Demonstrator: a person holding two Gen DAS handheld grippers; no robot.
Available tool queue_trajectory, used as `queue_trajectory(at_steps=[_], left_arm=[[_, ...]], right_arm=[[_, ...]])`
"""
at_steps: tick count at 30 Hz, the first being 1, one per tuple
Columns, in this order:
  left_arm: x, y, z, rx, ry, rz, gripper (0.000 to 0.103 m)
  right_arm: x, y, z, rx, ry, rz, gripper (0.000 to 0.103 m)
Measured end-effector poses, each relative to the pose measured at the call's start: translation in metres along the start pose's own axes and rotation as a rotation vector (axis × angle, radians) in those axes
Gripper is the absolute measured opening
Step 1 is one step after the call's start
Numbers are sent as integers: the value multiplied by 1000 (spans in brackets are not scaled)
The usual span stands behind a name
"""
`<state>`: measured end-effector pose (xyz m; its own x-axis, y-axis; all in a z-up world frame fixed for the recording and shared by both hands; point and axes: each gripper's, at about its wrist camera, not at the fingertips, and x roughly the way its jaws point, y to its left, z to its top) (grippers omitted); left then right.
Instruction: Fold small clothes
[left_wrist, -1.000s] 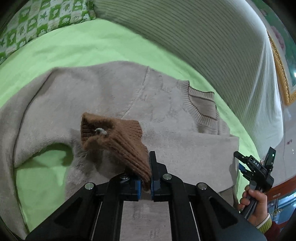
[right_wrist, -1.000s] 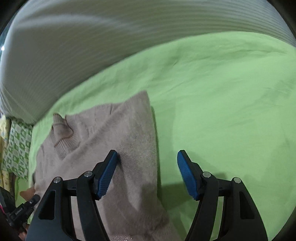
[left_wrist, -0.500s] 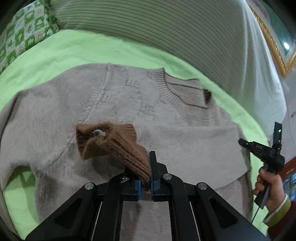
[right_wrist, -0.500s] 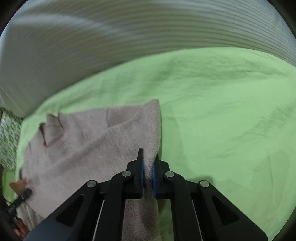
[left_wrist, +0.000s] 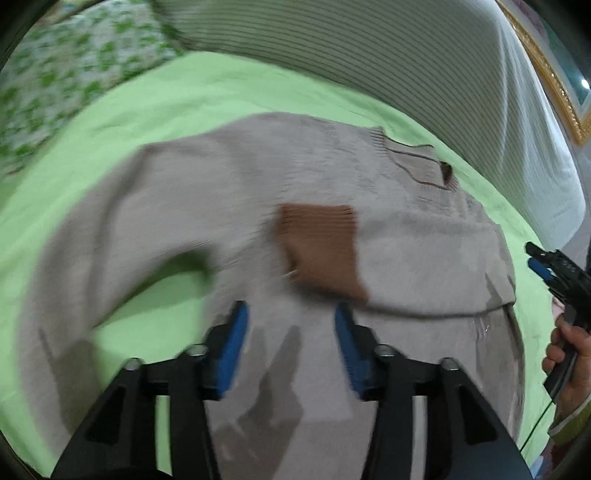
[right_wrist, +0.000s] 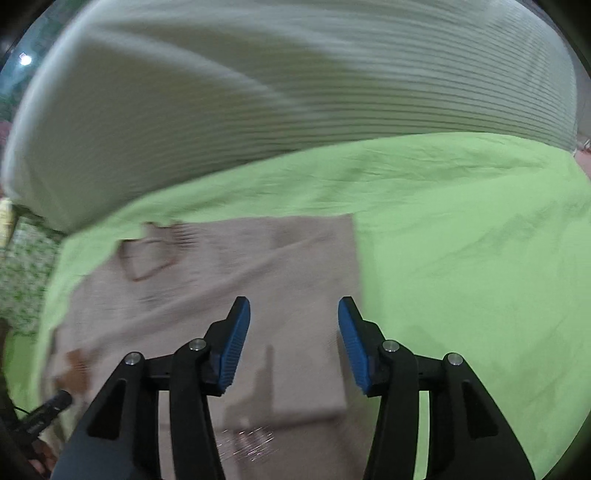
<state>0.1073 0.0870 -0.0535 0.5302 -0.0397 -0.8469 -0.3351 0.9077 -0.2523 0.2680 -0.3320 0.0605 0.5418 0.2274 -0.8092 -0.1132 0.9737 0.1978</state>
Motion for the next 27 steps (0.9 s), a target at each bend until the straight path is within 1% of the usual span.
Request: queue_trajectory(at_steps=[3,4,8,12,13,14,16,17,19,20,21,22,23,24,27], left_arm=[[-31,29,-18,-25,-2,44,60],[-39,39,-23,-42,3,51,60],[-66,77,-50,-122,32,90,62],[-79,97,-72,-141,65,182,73],[-81,103,-78,-163,73,207,76],[-82,109,-82,-186,79,215,80],[-80,121,-89,-247,98,194,80],[-76,127,-92,-283,121,173,80],[-67,133,-96,-318,152,135,79],[-60,134,-98,-327,175,123,71],[-54,135,-99,-326,188,110,47],[-49,134,-100,-318,202,93,32],[-48,130,-99,-307,203,84,12],[-49,127,-98,-298,191,67,11],[-63,105,-86,-248,128,-28,9]], right_arm=[[-16,31,-22,-32,26,78,53],[-15,44,-29,-45,38,104,53],[-19,76,-61,-70,87,171,54],[-13,101,-87,-73,146,224,54],[-16,105,-93,-82,154,230,54],[-18,111,-98,-90,159,238,54],[-22,120,-105,-102,165,250,54],[-24,124,-107,-111,166,253,54],[-26,131,-111,-122,163,256,54],[-25,133,-112,-120,164,258,54],[-27,132,-113,-118,165,258,54],[-29,132,-113,-117,162,257,54],[-31,131,-113,-115,155,255,54],[-33,129,-113,-111,149,251,54],[-38,117,-112,-86,133,238,54]])
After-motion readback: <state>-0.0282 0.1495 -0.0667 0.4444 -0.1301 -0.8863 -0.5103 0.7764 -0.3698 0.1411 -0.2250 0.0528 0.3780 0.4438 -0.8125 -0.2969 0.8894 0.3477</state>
